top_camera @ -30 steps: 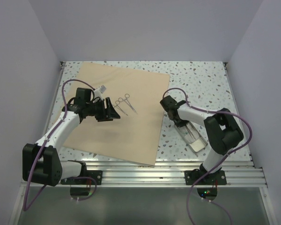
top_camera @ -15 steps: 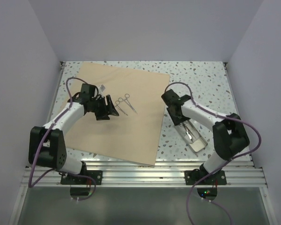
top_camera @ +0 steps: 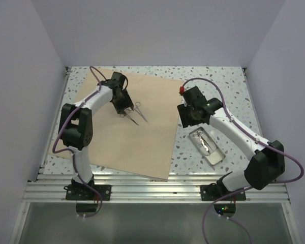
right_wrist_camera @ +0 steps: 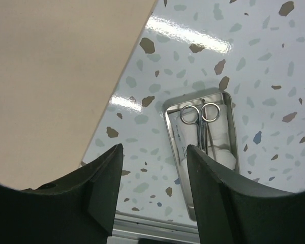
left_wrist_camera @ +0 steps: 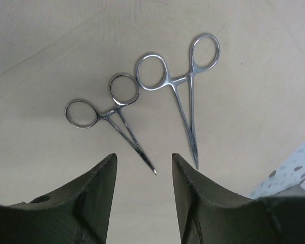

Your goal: Prepare the surgical pack

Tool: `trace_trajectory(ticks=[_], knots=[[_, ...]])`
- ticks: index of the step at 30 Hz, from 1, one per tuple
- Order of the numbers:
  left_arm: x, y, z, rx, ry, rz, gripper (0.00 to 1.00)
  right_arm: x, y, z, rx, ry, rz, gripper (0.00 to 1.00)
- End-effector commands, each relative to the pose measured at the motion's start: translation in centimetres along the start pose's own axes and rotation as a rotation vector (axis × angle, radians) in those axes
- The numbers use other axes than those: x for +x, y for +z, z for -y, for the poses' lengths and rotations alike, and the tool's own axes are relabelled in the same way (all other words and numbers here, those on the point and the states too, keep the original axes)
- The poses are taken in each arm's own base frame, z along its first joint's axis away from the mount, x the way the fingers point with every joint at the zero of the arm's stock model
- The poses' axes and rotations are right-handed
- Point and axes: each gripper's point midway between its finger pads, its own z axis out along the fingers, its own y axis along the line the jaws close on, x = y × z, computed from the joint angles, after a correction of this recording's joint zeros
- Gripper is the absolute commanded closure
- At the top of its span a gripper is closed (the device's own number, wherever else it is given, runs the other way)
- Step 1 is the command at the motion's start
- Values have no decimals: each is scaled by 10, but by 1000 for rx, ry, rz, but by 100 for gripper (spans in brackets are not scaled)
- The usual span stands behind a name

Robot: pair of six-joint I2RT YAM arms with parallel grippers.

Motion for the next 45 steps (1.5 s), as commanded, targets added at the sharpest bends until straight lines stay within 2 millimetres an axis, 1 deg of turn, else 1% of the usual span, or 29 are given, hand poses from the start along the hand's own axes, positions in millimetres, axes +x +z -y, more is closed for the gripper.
trace_trajectory(ticks=[1,2,3,4,5,6,7,10,14,15,19,24,28,29,30,32,33,35,36,38,39,41,42,45], knots=[[-2,-8,-10,-210,-94,42,50,9,-6,-12,-74,22,1,43],[-5,-8,-13,-249,-94,70,50,14,-6,-11,-77,26,0,44],[-3,-8,-15,-282,-104,70,49,14,-5,-11,-81,31,8,43],[-2,-9,-10,-285,-100,82,49,16,-5,-12,-82,33,8,43],[-2,-9,-13,-312,-102,95,49,19,-6,-10,-81,37,10,44],[1,-7,-13,-320,-104,93,49,20,-7,-11,-84,39,17,43],[8,-5,-11,-330,-112,84,48,21,-8,-10,-83,42,18,43],[21,4,-4,-318,-125,61,47,24,-11,-9,-86,45,30,43],[28,13,5,-320,-137,56,46,23,-19,-5,-82,34,44,43],[31,17,2,-340,-150,45,46,23,-22,-4,-79,35,49,43],[31,25,1,-364,-181,47,46,23,-31,0,-75,26,78,43],[34,33,-6,-407,-196,47,46,33,-29,0,-83,22,72,43],[36,35,-11,-436,-207,53,49,39,-26,0,-84,21,66,43],[37,36,-13,-451,-214,52,52,40,-26,0,-86,23,67,43],[38,37,-14,-453,-212,55,58,40,-26,0,-87,22,70,43],[41,39,-17,-466,-210,48,60,39,-27,0,-89,20,74,43],[43,40,-19,-469,-210,42,66,40,-26,1,-86,22,71,43],[47,44,-22,-473,-213,31,70,41,-26,0,-90,25,72,43],[48,46,-22,-468,-211,28,74,42,-26,-1,-95,22,70,43],[49,46,-20,-449,-215,28,77,43,-26,-1,-98,24,66,43],[50,46,-21,-448,-216,27,82,43,-26,-1,-97,24,64,43],[49,43,-21,-443,-215,32,86,43,-27,-1,-99,25,62,43],[49,42,-20,-439,-211,35,92,43,-27,-1,-99,24,66,43],[45,35,-16,-420,-203,47,100,41,-28,-1,-100,29,68,43]])
